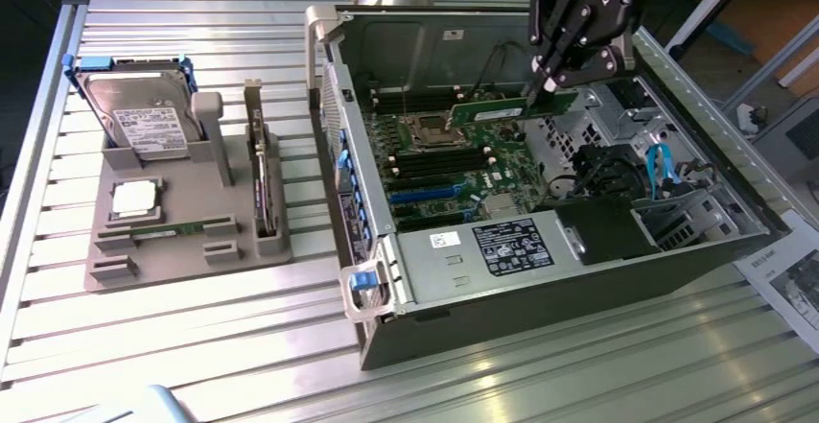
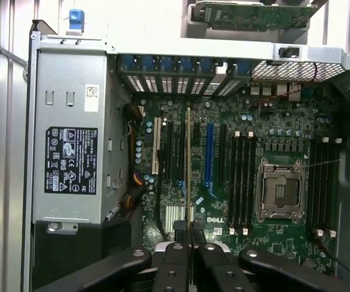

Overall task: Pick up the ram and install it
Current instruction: 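Pick up the ram and move it above insertion slot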

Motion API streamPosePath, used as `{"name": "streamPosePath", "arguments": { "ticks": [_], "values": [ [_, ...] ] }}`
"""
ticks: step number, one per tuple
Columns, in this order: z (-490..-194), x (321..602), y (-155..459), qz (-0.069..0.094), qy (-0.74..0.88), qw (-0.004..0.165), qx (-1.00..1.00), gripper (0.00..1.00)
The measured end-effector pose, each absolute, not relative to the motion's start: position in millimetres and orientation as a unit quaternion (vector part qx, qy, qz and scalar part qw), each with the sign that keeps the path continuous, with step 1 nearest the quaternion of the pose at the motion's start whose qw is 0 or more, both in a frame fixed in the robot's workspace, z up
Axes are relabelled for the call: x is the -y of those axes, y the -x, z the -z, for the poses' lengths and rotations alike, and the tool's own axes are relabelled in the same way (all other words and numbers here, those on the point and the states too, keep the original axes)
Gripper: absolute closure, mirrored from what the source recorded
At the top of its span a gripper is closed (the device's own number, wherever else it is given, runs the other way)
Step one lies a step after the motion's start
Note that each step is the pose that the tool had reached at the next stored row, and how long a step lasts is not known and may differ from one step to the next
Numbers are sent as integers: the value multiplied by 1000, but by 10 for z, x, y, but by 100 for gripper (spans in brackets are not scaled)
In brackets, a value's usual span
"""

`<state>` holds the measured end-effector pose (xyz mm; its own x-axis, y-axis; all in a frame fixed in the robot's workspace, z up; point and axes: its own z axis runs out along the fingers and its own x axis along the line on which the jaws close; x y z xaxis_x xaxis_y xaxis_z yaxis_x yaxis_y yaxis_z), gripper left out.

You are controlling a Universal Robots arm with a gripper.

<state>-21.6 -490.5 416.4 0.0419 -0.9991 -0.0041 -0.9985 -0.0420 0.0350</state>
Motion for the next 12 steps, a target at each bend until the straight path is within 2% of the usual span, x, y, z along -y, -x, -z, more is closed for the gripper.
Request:
{"name": "streamPosePath", "arguments": {
  "ticks": [12],
  "values": [
    [-4073, 4906, 215, 14, -722, 11, 692, 88]
  ]
}}
